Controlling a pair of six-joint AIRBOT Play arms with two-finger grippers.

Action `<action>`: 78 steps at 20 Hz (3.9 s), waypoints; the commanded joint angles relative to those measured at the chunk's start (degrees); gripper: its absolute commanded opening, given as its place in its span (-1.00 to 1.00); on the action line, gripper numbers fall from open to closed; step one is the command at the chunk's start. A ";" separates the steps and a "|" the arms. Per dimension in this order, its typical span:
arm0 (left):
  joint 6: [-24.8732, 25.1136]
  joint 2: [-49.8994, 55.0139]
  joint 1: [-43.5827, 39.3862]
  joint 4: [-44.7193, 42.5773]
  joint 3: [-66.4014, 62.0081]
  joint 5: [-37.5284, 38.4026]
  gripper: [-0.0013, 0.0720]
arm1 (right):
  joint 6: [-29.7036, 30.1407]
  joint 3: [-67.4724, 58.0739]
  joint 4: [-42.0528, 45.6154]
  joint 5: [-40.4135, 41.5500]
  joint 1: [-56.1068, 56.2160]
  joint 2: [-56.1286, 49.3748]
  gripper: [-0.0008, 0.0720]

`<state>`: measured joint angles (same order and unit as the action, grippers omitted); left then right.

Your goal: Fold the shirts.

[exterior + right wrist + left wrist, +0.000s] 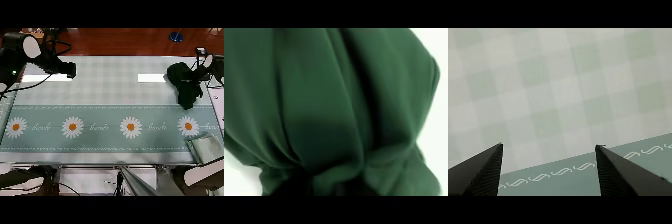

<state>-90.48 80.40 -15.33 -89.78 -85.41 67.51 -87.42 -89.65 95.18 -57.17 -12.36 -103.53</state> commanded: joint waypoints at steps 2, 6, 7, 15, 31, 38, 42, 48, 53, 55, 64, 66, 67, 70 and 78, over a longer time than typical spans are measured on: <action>-0.02 -1.01 -0.04 -0.07 -0.13 0.46 0.98 | 1.55 -0.04 2.10 -0.26 -0.04 2.67 -0.91; -0.04 -3.74 -0.04 -0.02 -3.93 0.66 0.98 | 1.51 -0.04 3.80 4.33 -0.02 17.03 -0.91; -0.07 -4.79 -0.04 0.00 -5.46 0.70 0.98 | 1.53 -0.04 2.51 5.44 -0.02 21.42 -0.91; -0.31 -19.26 -0.07 0.44 -17.81 9.86 0.98 | 2.29 -0.04 -13.05 8.28 -0.02 49.48 -0.91; -4.39 -30.99 -0.07 7.58 -12.07 23.74 0.98 | 7.89 15.39 -29.03 -15.43 42.97 34.21 -0.91; -4.35 -30.99 -0.07 9.53 -2.25 24.55 0.98 | 1.90 16.26 -20.46 -2.78 51.45 22.38 0.10; -3.02 -30.99 -0.07 10.45 6.62 24.06 0.98 | 3.82 11.96 -16.35 -6.38 45.13 28.68 0.38; 1.64 -31.04 -0.07 22.84 24.13 16.85 0.98 | 7.37 9.68 -4.74 -14.05 25.66 39.60 0.38; 5.46 -30.99 -1.09 33.70 39.17 7.41 0.98 | 10.67 17.64 -20.39 -17.57 10.05 39.54 0.38; 6.08 -30.99 -3.72 37.03 43.45 4.83 0.98 | 13.40 22.99 -26.53 -16.33 7.78 39.54 0.39; 7.37 -21.59 -23.54 37.53 46.69 -16.61 0.98 | 20.48 34.18 -37.92 -14.32 8.17 39.52 0.39; 7.37 -17.29 -25.11 37.55 46.66 -18.91 0.98 | 20.70 34.18 -38.73 -14.64 8.17 39.52 0.39; 7.39 -15.39 -25.81 37.57 46.64 -20.37 0.98 | 20.70 34.18 -39.45 -15.02 8.17 39.52 0.39; 9.07 -11.78 -27.61 38.25 46.60 -22.99 0.98 | 22.08 34.21 -42.14 -16.63 8.17 39.52 0.39; 9.05 -10.58 -28.26 38.36 46.58 -32.46 0.98 | 25.46 38.14 -50.49 -18.18 8.20 34.32 0.39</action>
<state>-81.58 69.45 -43.38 -51.42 -38.83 39.38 -63.94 -53.41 49.10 -74.35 -4.14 -67.00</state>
